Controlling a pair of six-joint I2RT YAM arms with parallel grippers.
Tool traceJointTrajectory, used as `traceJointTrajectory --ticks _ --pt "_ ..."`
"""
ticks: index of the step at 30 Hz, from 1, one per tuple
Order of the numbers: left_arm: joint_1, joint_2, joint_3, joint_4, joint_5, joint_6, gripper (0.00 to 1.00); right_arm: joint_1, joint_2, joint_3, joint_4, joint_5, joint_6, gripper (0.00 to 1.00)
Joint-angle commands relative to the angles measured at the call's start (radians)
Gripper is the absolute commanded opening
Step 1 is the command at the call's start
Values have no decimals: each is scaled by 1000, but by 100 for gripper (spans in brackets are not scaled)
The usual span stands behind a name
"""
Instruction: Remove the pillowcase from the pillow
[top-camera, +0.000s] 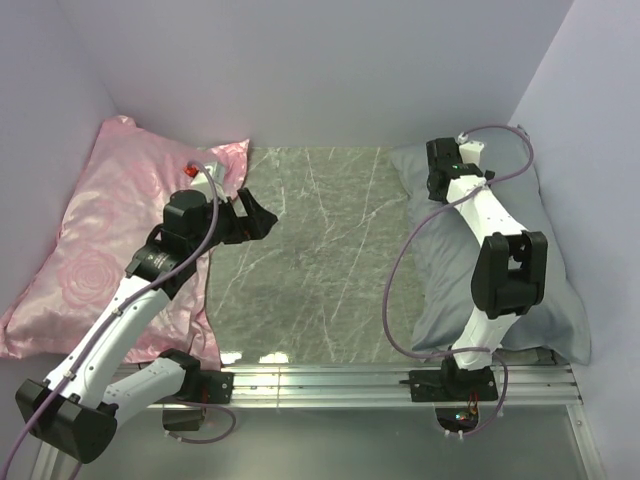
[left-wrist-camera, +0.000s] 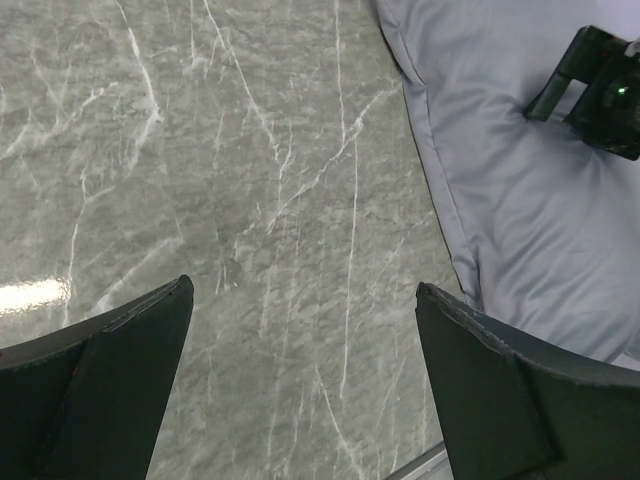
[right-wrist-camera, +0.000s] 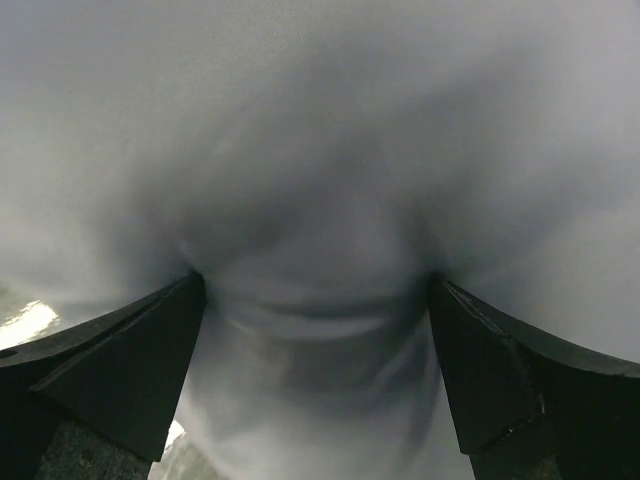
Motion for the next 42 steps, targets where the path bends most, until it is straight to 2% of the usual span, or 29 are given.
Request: traceJointTrajectory --ticks 1,3,5,6,7,8,11,15,19,22,24,28,32,38,39,41,42 --pt "-2 1 -12 48 30 -19 99 -15 24 -48 28 -51 18 99" --pt "-2 11 -15 56 35 -22 99 -15 33 -70 56 -58 30 94" --pt "-2 14 -20 64 39 -30 97 -15 31 -96 85 -72 32 74" --pt "-2 15 -23 67 38 -36 96 -15 31 -101 88 -77 32 36" --pt "-2 15 -28 71 42 -40 95 -15 25 -105 91 -89 42 16" --pt "-2 15 -29 76 45 -46 94 -13 22 -107 96 -97 48 0" --pt "-2 17 -35 88 41 -71 91 5 -25 -133 136 -149 61 0" --pt "0 14 -40 98 -5 -108 90 128 -120 -135 191 -206 53 0" --pt "-2 9 -61 125 -53 -171 99 351 -185 -44 237 -305 -2 0" --pt "-2 6 -84 151 -79 -209 99 460 -214 -12 283 -420 -28 0" --pt "-2 8 -110 176 -79 -220 99 498 -231 -10 304 -503 -34 0" --pt "-2 5 -150 208 -99 -237 99 558 -312 -108 366 -600 -42 0" --pt "-2 21 -190 222 -110 -247 99 555 -320 -158 378 -608 -37 0" --pt "-2 90 -262 266 -162 -275 99 558 -280 -147 380 -678 -1 18" --pt "-2 97 -265 268 -162 -275 99 556 -274 -142 372 -675 4 28" --pt "-2 106 -268 266 -163 -277 97 556 -277 -130 348 -658 22 43" --pt "-2 106 -268 262 -166 -278 88 558 -288 -133 340 -632 28 56"
